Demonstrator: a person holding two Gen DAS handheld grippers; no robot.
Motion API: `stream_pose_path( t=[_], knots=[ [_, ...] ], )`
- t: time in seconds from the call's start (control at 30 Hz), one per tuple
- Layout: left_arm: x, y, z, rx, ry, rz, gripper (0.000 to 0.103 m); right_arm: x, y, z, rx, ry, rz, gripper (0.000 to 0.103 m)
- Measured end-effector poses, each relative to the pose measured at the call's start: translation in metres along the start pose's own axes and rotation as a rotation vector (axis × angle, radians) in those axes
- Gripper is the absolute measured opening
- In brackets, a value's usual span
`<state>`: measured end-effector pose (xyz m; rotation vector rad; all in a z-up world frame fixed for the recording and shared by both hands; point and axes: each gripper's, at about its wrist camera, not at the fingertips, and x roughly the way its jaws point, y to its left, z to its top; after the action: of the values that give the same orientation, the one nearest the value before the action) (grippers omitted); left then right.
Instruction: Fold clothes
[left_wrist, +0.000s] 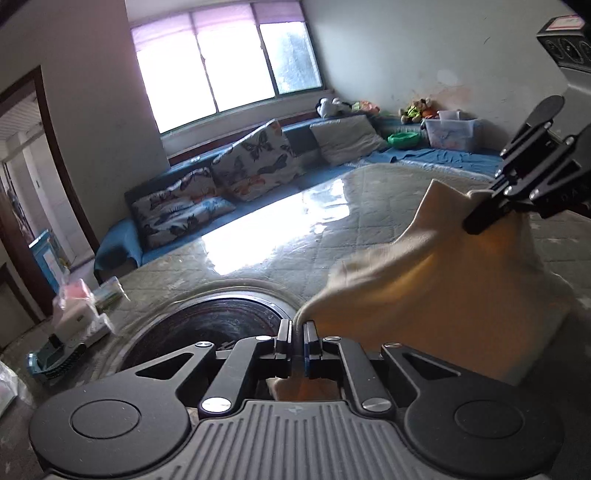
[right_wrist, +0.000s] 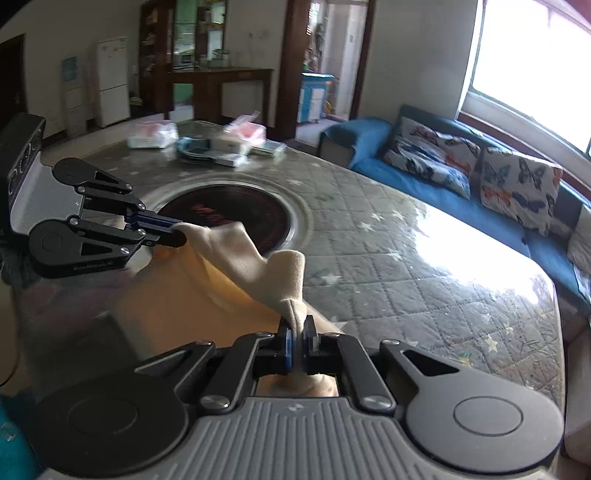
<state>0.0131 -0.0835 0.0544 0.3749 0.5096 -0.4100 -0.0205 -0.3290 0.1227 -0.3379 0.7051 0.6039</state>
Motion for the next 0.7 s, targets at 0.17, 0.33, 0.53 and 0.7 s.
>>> stream_pose_path(
  t=[0.17,0.33,0.53,0.7],
  knots=[
    [0.026,0.005,-0.001,-0.027,0.039,0.014,0.007,0.038,-0.019,-0.008,0.098,0.024,-0.038,0.004],
    [0.037,0.014,-0.005,-0.065,0.067,-0.005,0.01,0.072,-0.038,-0.026,0.237,0.068,-0.055,0.014],
    [0.038,0.02,-0.011,-0.091,0.104,-0.025,0.019,0.053,-0.046,-0.028,0.201,0.05,-0.055,0.024],
    [0.033,0.023,-0.015,-0.105,0.137,-0.041,0.032,0.041,-0.052,-0.018,0.232,0.012,0.003,0.029]
  ],
)
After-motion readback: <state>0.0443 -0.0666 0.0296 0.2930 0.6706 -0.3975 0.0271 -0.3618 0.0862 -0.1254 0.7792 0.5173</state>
